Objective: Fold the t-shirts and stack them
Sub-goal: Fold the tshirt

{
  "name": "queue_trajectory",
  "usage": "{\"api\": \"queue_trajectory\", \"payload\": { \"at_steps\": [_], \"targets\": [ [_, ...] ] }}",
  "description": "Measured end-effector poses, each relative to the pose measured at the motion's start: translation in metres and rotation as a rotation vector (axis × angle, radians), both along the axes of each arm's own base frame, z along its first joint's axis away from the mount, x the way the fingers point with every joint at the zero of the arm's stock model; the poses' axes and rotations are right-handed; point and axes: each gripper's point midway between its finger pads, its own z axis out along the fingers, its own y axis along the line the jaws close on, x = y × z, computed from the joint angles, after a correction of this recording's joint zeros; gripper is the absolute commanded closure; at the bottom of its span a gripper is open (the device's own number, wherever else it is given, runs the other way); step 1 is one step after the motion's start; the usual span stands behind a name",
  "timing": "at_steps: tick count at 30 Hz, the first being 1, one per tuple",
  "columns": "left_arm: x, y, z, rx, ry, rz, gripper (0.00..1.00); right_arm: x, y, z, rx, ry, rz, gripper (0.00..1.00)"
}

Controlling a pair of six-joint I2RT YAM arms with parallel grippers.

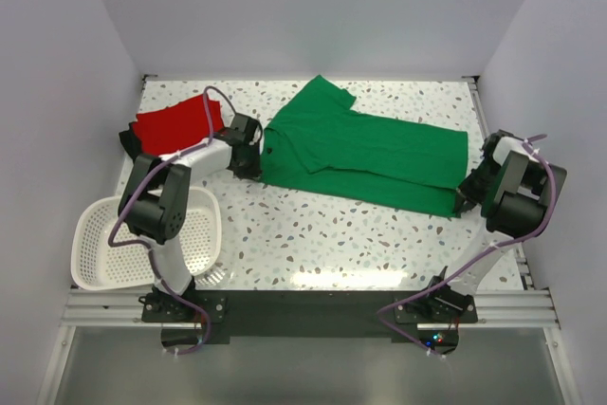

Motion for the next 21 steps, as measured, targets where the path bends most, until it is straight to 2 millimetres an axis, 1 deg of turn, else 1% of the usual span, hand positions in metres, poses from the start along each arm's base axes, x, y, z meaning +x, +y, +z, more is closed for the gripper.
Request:
{"api": "queue_trajectory", "payload": {
  "at_steps": [5, 9, 12, 16, 21],
  "targets": [
    [0.003, 0.003, 0.001, 0.022, -0.009, 0.001, 0.94, 0.0, 0.0, 0.0, 0.003, 0.012, 0.001, 1.0],
    [0.007, 0.008, 0.006, 0.052, -0.02, -0.008, 0.98, 0.0, -0.001, 0.0, 0.0, 0.016, 0.001, 1.0],
    [0.01, 0.01, 0.011, 0.071, -0.034, -0.022, 0.98, 0.0, -0.001, 0.0, 0.001, 0.022, 0.002, 1.0],
    [0.01, 0.012, 0.015, 0.088, -0.042, -0.043, 0.98, 0.0, -0.002, 0.0, -0.001, 0.023, 0.002, 1.0],
    [0.006, 0.015, 0.015, 0.107, -0.029, -0.074, 0.94, -0.002, -0.003, 0.001, -0.011, 0.03, 0.004, 1.0]
  ]
}}
